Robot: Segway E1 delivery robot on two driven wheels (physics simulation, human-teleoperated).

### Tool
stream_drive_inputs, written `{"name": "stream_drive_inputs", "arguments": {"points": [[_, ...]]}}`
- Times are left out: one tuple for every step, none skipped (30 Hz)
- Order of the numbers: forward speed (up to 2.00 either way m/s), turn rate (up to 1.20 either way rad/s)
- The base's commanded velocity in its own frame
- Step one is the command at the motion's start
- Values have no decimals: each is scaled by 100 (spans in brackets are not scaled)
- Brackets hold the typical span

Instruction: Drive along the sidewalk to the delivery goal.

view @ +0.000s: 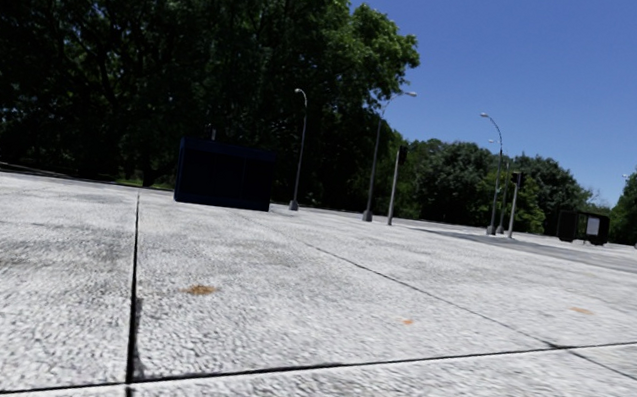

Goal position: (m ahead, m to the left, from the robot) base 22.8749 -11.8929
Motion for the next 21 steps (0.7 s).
{"name": "stream_drive_inputs", "arguments": {"points": [[200, 24], [200, 24], [200, 24], [200, 24], [200, 24], [200, 24], [200, 24], [200, 24], [200, 24], [200, 24], [200, 24], [200, 24], [200, 24], [200, 24], [200, 22], [200, 15], [200, 7], [200, 7], [200, 0], [200, 0], [200, 0]]}}
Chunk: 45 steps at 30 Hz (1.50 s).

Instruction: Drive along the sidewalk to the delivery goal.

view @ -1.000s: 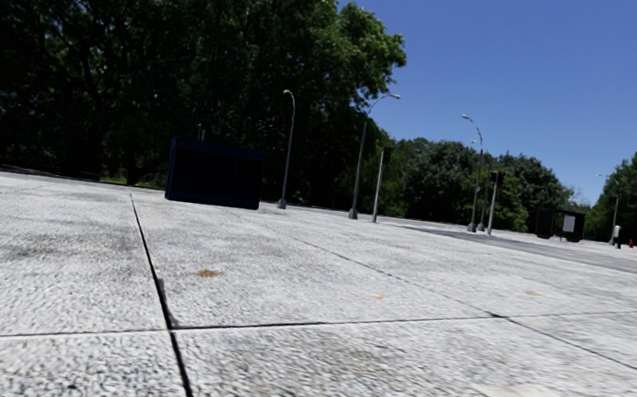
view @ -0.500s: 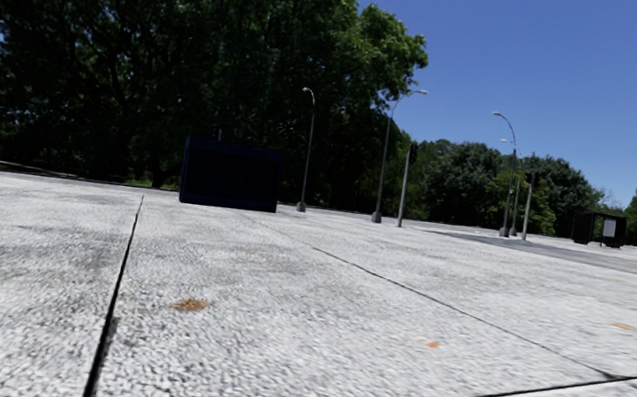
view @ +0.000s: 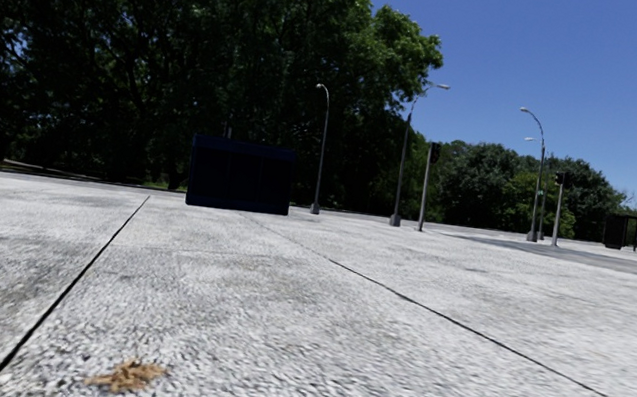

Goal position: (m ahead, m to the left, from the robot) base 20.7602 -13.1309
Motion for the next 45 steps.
{"name": "stream_drive_inputs", "arguments": {"points": [[200, 0], [200, 0], [200, 0], [200, 0], [200, 0], [200, 0], [200, 0], [200, 0], [200, 0], [200, 0], [200, 0], [200, 0], [200, 0], [200, 0], [200, 0], [200, 0], [200, 0], [200, 0], [200, 0], [200, 0], [200, 0], [200, 0], [200, 0], [200, 0], [200, 0], [200, 0], [200, 0], [200, 0], [200, 0], [200, 0], [200, 0], [200, 0], [200, -5], [200, -7], [200, -10], [200, -10], [200, -12], [200, -13], [200, -13], [200, -13], [200, -13], [200, -14], [200, -14], [200, -37], [200, -47]]}}
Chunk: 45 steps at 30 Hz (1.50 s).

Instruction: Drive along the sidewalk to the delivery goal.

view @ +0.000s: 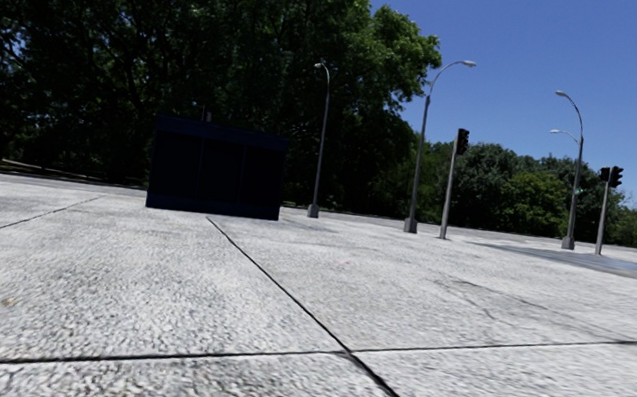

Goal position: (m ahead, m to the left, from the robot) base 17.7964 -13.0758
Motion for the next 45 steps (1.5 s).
{"name": "stream_drive_inputs", "arguments": {"points": [[200, -49], [200, -49], [200, -50], [200, -50], [200, -50], [200, -50], [200, -50], [200, -50], [200, -50], [200, -50], [200, -50], [200, -50], [200, -50], [200, -50], [200, -50], [200, -50], [200, -50], [200, -50], [200, -50], [200, -50], [200, -50], [200, -50], [200, -50], [200, -50], [200, -50], [200, -50], [200, -50], [200, -50], [200, -50], [200, -48], [200, -48], [200, -39], [200, -33], [200, 0], [200, 0], [200, 0], [200, 0], [200, 0], [200, 0], [200, 0], [200, 0], [200, 0], [200, 0], [200, 0], [200, 0]]}}
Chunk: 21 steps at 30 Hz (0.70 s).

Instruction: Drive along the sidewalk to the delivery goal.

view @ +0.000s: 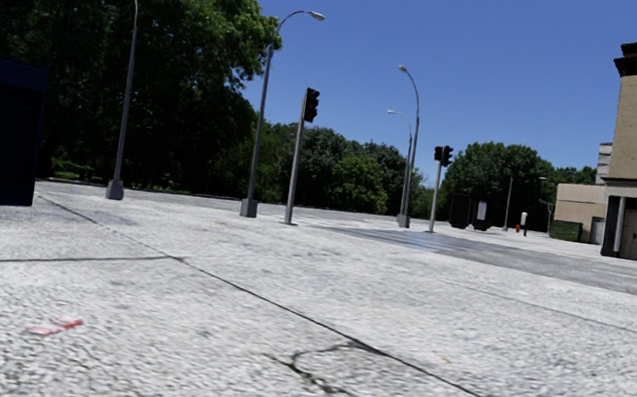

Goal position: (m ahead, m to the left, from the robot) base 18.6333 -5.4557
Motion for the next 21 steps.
{"name": "stream_drive_inputs", "arguments": {"points": [[200, 0], [200, 0], [200, 0], [200, 0], [200, 0], [200, 0], [200, 0], [200, 0], [200, 0], [200, 0], [200, 0], [200, 0], [200, 0], [200, 0], [200, 0], [200, 0], [200, 0], [200, 0], [200, 0], [200, 0], [200, 0]]}}
